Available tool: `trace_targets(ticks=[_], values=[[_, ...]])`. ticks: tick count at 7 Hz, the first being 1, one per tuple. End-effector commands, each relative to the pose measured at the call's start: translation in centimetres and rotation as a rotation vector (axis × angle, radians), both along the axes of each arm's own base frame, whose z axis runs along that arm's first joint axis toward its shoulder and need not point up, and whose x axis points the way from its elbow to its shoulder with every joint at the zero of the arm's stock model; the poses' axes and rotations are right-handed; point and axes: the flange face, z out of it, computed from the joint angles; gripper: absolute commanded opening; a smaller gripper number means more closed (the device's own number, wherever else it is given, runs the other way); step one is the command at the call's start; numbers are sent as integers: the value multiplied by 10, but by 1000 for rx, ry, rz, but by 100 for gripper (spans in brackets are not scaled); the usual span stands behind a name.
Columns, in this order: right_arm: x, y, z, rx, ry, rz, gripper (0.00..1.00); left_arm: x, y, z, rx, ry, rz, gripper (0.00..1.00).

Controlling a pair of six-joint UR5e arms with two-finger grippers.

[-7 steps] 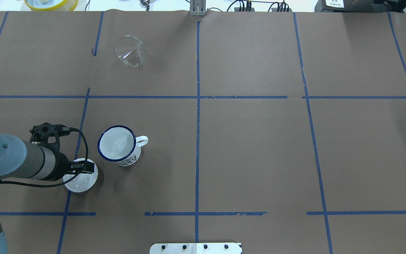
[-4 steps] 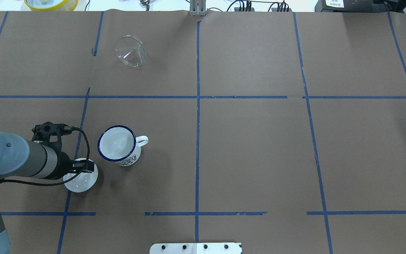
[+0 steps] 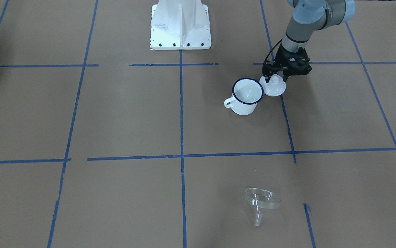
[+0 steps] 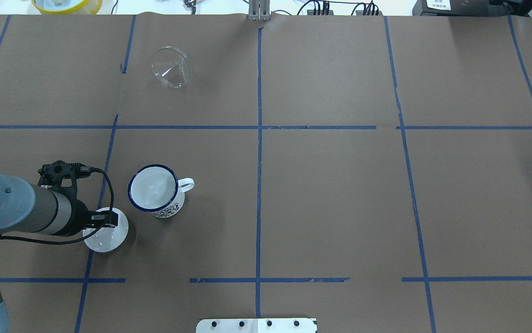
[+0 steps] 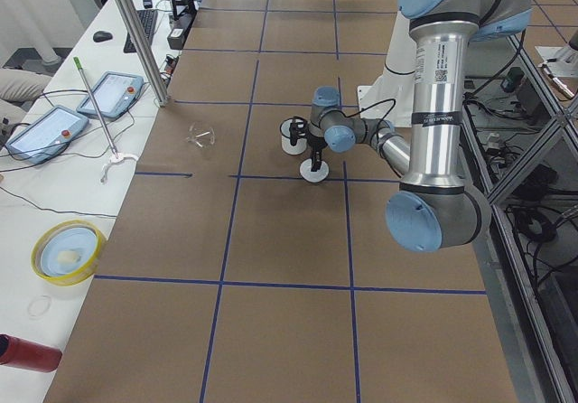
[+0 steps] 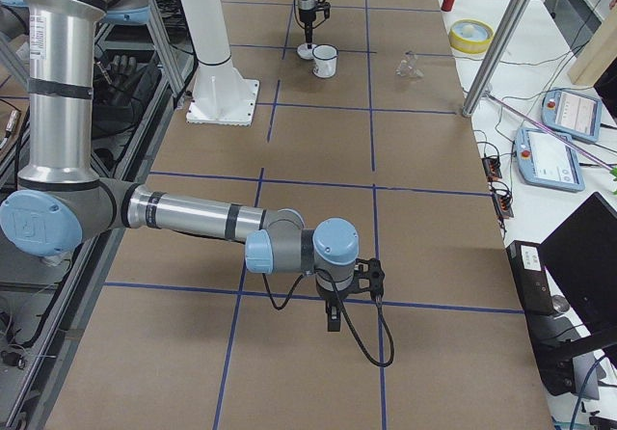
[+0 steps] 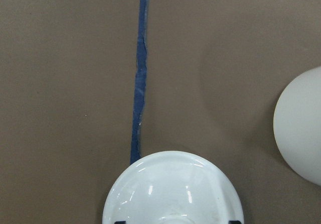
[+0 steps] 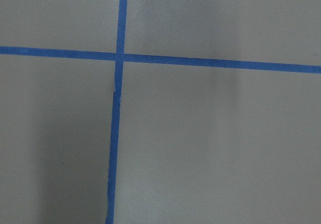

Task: Remove funnel from cup
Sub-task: 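Close the left gripper on the white funnel's narrow end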

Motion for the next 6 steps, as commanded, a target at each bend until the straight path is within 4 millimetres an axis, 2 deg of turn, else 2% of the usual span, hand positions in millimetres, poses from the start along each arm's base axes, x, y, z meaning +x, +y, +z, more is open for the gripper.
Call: trace_targets(ticks=[1, 2, 3, 4, 5, 6], values=[[0, 0, 0, 0, 0, 0, 100, 0, 0, 0, 0, 0, 0, 39], [0, 0, 0, 0, 0, 0, 100, -1, 0, -1, 1, 2, 0, 6], [0, 0, 0, 0, 0, 0, 100, -2, 0, -5, 3, 7, -3, 0], [0, 0, 0, 0, 0, 0, 100, -6, -2, -9, 8, 15, -9, 0], [0, 0, 0, 0, 0, 0, 100, -26, -6, -25, 22, 40, -25, 0], [0, 0, 0, 0, 0, 0, 100, -71, -11, -49, 70, 31, -41, 0]])
